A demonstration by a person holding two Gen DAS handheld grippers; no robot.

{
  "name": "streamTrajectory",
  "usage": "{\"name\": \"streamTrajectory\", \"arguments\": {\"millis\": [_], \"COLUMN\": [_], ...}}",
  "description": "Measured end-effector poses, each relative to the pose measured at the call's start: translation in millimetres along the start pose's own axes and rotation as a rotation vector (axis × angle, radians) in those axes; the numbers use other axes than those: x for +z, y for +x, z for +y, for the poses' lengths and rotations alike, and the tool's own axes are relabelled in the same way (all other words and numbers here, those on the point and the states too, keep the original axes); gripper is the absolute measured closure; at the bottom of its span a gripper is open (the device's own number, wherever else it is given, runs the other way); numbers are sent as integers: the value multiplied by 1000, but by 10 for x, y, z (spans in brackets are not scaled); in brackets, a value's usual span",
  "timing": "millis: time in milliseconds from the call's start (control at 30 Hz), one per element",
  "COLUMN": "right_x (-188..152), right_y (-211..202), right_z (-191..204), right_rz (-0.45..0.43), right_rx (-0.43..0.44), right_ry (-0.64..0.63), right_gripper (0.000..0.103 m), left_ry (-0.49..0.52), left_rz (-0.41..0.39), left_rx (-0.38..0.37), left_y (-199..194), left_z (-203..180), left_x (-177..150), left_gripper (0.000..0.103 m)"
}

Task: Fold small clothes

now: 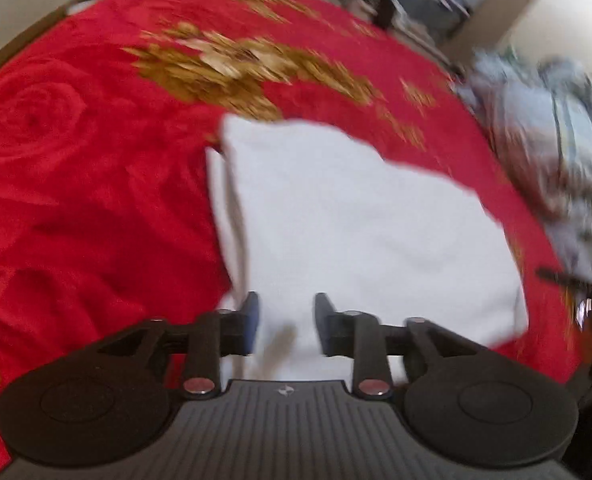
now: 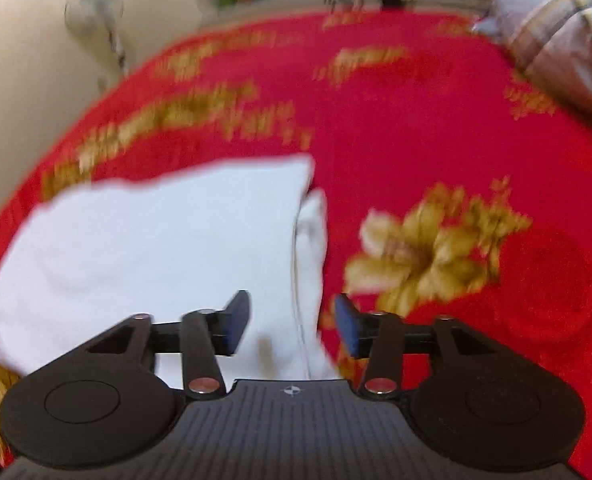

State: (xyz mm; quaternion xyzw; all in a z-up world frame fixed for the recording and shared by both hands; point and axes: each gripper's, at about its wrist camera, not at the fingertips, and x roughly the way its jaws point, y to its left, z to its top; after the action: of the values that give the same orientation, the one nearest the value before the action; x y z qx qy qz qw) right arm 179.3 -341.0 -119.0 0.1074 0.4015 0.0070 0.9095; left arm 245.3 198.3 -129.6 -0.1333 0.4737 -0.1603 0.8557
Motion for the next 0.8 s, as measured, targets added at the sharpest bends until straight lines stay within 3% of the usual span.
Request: {"name": "streamTrajectory", "arguments": {"millis": [100, 300, 567, 800], "right_x": [49, 82, 88, 100], "right_y": [21, 15, 64, 65], "right_z": [-17, 107, 162, 144], "right_rz": [-12, -40, -54, -70], "right_rx": [-29, -54, -73, -112], "right_ry": [19, -42, -61, -51], "right_gripper": [47, 47, 38, 34], "left_ry": [-47, -43, -50, -104], "left_rz": [20, 52, 75, 83], "left_rx": [27, 68, 82, 48], "left_y": [87, 284, 405, 551], "left_z": [73, 105, 130, 209], "left_x": [64, 122, 126, 154], "left_gripper": [66, 60, 47, 45]}}
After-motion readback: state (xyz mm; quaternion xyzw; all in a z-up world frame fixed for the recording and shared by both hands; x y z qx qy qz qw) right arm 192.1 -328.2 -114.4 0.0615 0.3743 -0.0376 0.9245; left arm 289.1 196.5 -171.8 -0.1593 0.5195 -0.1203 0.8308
